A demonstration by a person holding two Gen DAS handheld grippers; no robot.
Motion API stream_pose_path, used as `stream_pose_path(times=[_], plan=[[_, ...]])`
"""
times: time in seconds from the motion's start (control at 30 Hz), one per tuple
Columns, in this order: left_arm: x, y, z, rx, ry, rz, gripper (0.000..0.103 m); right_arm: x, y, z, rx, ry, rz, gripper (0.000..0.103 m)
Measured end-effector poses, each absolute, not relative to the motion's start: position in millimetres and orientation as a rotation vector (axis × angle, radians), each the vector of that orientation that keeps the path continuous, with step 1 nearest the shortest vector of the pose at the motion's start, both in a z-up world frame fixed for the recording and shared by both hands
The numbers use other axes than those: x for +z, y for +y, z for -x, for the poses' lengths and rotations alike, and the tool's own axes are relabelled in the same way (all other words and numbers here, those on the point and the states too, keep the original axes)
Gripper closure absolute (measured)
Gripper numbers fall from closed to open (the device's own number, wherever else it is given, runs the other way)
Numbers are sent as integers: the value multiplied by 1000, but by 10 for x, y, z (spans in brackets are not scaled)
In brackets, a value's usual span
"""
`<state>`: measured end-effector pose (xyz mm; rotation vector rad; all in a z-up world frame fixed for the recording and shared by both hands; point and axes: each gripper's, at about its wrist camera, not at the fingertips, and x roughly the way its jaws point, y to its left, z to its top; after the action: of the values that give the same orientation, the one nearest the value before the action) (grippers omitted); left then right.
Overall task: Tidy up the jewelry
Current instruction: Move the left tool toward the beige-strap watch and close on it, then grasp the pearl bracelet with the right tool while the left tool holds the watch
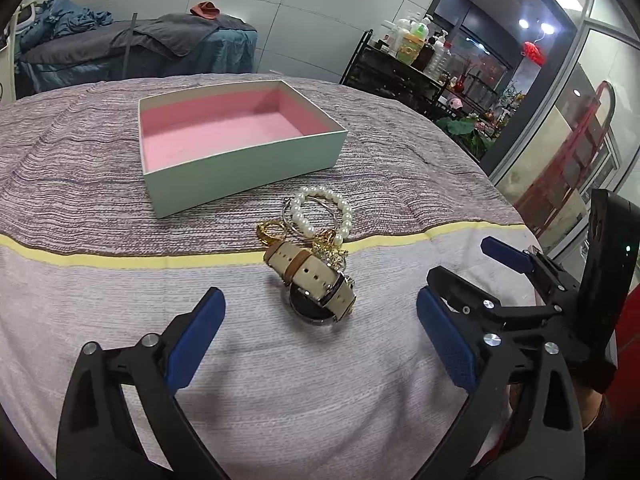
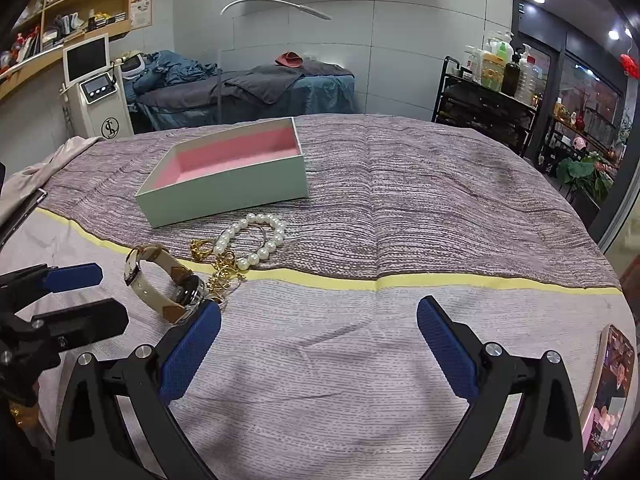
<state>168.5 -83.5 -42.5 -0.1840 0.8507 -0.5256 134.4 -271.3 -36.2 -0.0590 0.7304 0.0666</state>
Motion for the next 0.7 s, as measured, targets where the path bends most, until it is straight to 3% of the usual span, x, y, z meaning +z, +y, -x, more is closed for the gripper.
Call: stream_pose_path(times=[0.33,0.47,0.7], plan=[[-515,-1010,-1881,-576,889,194,55,-366,-2745,-1350,63,740,55,7],[-536,-999,-1898,-576,876,197,79,-354,-2731,-1370,77,746,57,7],[-472,-963,-1869,-581,836,153,86,-271,-2665,-1542,124,751,69,7]])
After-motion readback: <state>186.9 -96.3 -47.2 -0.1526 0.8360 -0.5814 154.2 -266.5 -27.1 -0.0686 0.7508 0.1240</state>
